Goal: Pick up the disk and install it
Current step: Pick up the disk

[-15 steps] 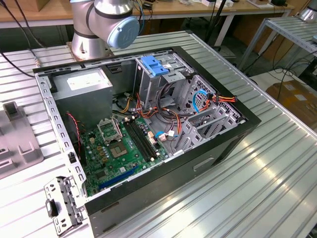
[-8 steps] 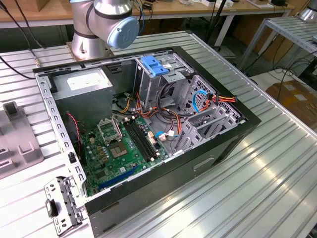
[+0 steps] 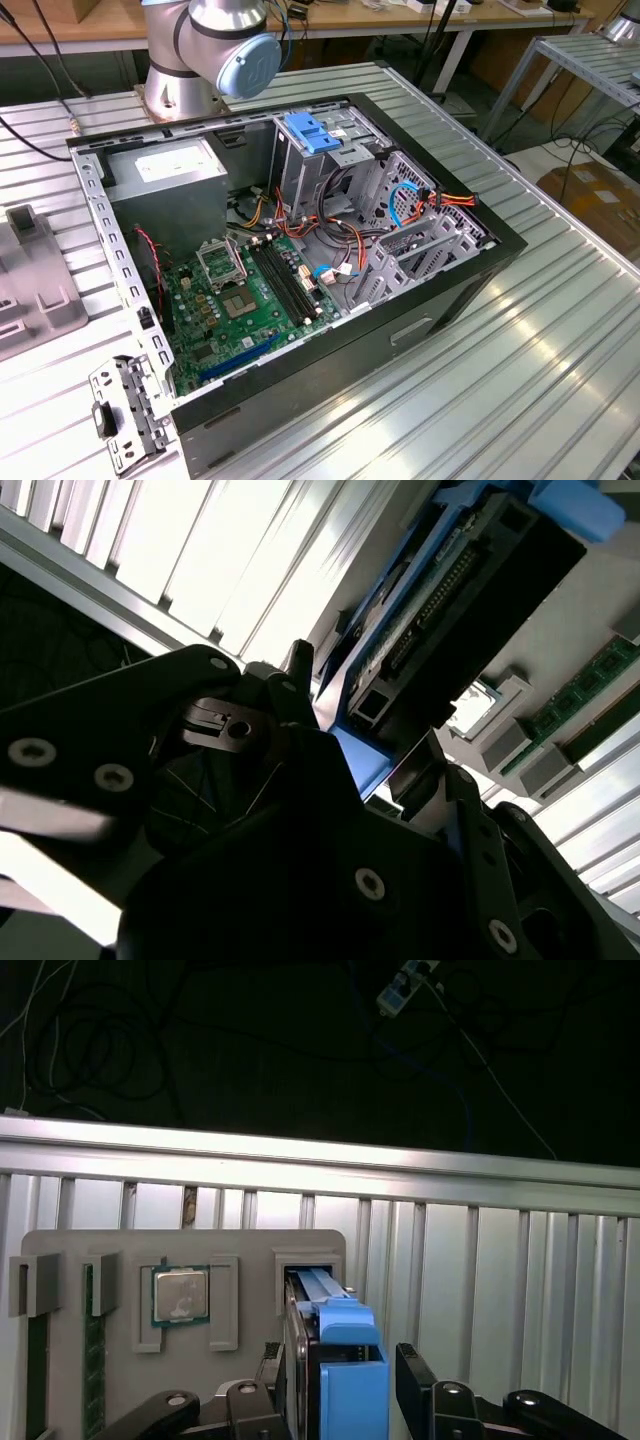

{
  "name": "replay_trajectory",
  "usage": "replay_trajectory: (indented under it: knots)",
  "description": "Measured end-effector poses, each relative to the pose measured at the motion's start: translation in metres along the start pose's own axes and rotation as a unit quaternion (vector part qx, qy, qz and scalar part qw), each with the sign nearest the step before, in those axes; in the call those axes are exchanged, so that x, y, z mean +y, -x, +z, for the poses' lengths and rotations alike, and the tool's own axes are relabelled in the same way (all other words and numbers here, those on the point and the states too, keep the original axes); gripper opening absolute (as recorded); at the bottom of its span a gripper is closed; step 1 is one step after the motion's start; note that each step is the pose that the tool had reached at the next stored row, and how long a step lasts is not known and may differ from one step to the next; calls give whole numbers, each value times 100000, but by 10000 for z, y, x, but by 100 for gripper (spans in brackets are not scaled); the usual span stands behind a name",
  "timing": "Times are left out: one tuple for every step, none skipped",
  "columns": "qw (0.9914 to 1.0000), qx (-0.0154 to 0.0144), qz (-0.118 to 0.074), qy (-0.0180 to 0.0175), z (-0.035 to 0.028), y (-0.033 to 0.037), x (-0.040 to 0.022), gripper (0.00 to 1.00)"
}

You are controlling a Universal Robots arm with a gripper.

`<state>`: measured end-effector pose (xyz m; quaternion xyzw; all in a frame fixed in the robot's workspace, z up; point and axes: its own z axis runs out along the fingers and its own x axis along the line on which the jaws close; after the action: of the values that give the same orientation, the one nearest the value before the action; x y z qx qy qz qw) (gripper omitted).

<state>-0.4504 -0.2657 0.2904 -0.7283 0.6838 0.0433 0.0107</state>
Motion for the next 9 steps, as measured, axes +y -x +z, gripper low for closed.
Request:
replay_trajectory:
  knots:
    - [100000,-3,1,-6,0,0,0,56]
    - [100000,-6,2,-6,1,0,0,56]
    - [100000,-7,1,-6,1,0,0,56]
    - [100000,-11,1,-7,1,0,0,56]
    - [100000,-12,1,-7,1,0,0,56]
    - [100000,-14,-2,-10,1,0,0,56]
    - [100000,-15,-1,-9,1,0,0,56]
    - [100000,-18,0,-11,1,0,0,55]
    - [100000,-18,-2,-7,1,0,0,48]
